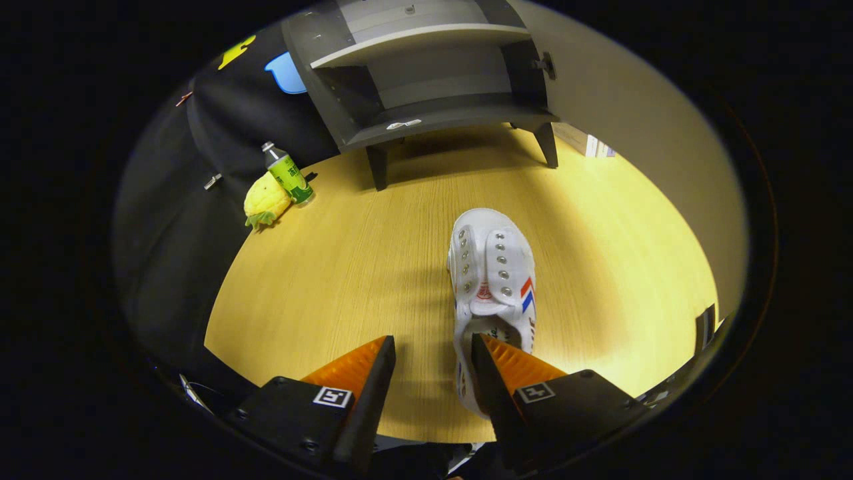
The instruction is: Open the shoe cabinet door, grab the shoes and put them into the shoe cabinet, then close the shoe cabinet door.
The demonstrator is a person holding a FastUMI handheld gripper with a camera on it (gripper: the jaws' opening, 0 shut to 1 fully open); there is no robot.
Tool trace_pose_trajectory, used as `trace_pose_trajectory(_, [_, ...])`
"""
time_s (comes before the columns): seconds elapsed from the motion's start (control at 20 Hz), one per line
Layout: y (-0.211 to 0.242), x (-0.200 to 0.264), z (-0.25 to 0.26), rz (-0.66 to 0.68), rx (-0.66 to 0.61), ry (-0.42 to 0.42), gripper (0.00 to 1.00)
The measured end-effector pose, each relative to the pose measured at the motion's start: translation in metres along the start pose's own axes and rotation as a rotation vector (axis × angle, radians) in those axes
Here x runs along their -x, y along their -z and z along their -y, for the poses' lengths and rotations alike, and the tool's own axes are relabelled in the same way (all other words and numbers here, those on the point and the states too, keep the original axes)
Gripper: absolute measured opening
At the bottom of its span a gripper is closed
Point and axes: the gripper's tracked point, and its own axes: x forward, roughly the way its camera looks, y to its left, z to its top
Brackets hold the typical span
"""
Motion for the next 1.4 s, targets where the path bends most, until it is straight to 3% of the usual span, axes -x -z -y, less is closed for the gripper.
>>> trace_pose_trajectory(0.35, [-0.019, -0.042, 0.006, 0.146, 0.061, 0.063, 0.73])
trace_pose_trajectory(0.45, [-0.029, -0.046, 0.010, 0.199, 0.066, 0.082, 0.68])
trace_pose_trajectory(0.5, [-0.029, -0.050, 0.013, 0.214, 0.070, 0.101, 0.61])
trace_pose_trajectory(0.55, [-0.032, -0.051, 0.016, 0.235, 0.077, 0.121, 0.60])
trace_pose_trajectory(0.7, [-0.048, -0.063, 0.034, 0.298, 0.116, 0.187, 0.35])
trace_pose_trajectory(0.8, [-0.055, -0.074, 0.031, 0.309, 0.129, 0.166, 0.16])
trace_pose_trajectory(0.95, [-0.053, -0.065, 0.028, 0.280, 0.155, 0.139, 0.05])
trace_pose_trajectory(1.4, [-0.121, 0.005, 0.024, 0.343, 0.128, 0.097, 0.05])
